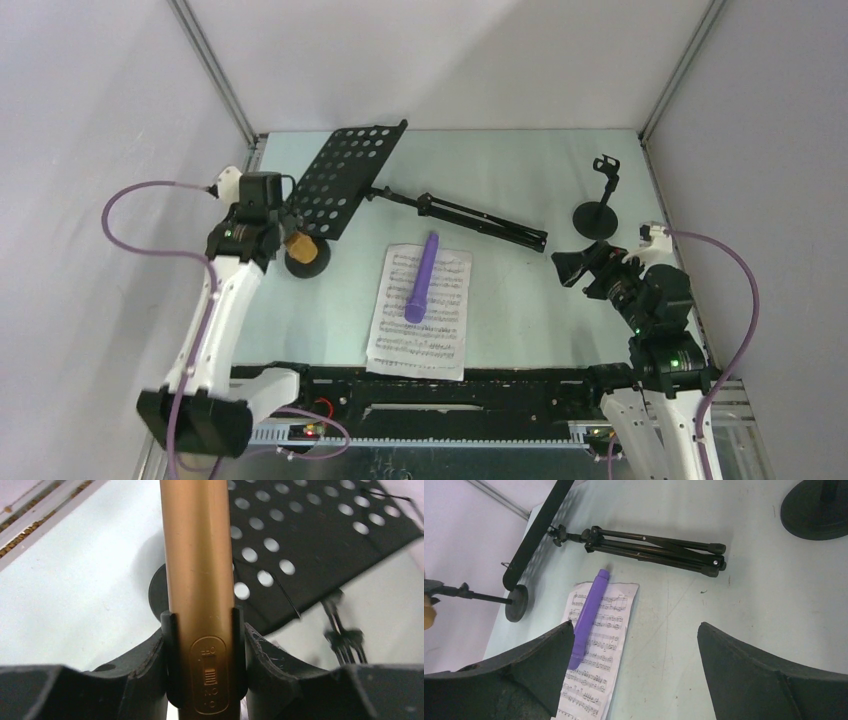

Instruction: Pack up the instrument practice props

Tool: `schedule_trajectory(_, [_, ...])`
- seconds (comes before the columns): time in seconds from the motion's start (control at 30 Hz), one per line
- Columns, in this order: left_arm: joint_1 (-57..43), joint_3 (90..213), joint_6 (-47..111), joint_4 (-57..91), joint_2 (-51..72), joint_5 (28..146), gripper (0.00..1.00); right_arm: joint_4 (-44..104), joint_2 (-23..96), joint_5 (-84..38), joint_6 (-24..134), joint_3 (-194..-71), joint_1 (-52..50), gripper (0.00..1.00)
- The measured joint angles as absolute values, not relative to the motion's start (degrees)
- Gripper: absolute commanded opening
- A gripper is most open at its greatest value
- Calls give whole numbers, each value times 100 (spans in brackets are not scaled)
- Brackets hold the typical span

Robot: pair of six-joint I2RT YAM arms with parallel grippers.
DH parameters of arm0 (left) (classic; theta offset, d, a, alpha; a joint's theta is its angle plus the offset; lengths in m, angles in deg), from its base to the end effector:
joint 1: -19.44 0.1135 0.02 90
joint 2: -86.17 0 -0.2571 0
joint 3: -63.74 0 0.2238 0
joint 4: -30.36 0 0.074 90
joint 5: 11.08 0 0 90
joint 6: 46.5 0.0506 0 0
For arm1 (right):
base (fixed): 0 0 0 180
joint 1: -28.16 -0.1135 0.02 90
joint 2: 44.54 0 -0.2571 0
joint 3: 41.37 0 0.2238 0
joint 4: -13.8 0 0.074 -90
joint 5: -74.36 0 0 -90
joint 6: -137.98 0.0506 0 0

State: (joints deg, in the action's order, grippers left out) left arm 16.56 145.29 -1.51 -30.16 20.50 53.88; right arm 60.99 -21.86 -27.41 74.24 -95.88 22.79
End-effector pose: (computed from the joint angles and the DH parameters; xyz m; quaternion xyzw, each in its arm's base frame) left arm 0.2154 0.0106 0.3248 -0.4017 0.8105 0.0300 0.4252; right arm 0.0907 0.0189 0.2979 0.0823 0.7892 0.2428 0.5580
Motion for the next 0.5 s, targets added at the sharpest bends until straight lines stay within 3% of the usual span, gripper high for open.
schedule_trajectory(0.23, [478, 14505, -235, -3604, 3519, 5364, 0, 6160, -2273, -2820, 7383, -9588, 2260, 99])
schedule_trajectory(0.5, [-1080, 14511, -514, -3846, 3575, 5182, 0, 6173, -2343, -2862, 7383, -9588, 2240, 99])
